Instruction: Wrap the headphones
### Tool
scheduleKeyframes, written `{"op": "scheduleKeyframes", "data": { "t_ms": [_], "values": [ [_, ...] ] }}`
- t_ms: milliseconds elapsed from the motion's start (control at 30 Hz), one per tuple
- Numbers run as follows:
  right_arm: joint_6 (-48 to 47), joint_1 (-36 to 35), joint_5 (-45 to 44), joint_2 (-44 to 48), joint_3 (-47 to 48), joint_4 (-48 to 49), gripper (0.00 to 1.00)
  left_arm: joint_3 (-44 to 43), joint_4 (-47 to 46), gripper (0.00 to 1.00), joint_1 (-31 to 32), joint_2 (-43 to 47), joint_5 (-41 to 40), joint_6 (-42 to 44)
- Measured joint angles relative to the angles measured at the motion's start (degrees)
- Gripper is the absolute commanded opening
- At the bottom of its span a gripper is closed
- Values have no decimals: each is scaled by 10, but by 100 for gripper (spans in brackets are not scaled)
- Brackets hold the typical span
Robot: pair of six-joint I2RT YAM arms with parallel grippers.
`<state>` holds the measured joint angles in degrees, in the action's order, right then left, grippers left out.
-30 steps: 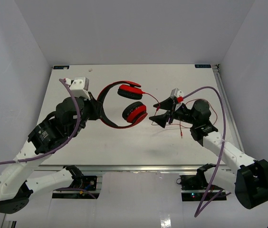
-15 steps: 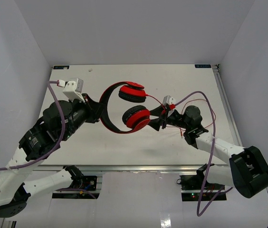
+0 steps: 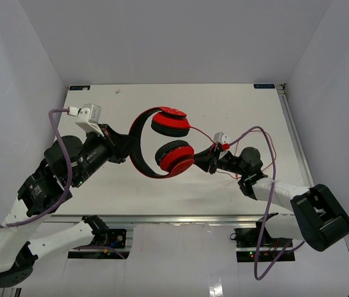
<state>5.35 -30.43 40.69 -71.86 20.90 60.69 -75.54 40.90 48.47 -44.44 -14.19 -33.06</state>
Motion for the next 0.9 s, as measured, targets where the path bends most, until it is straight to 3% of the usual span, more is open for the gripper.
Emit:
{"op": "scheduleKeyframes", "data": {
  "t_ms": [167,467,667,900],
  "values": [
    [14,0,5,-20,-1,34,8,1,-2,0,0,9,38,4],
    [51,-3,30,-82,5,77,8,39,-41,0,0,51,150,18],
    [64,-15,67,-110,56,76,8,54,-79,0,0,12,263,36],
    [38,-67,77,-111,89,28,8,94,-120,0,0,-5,286,48]
  ]
}}
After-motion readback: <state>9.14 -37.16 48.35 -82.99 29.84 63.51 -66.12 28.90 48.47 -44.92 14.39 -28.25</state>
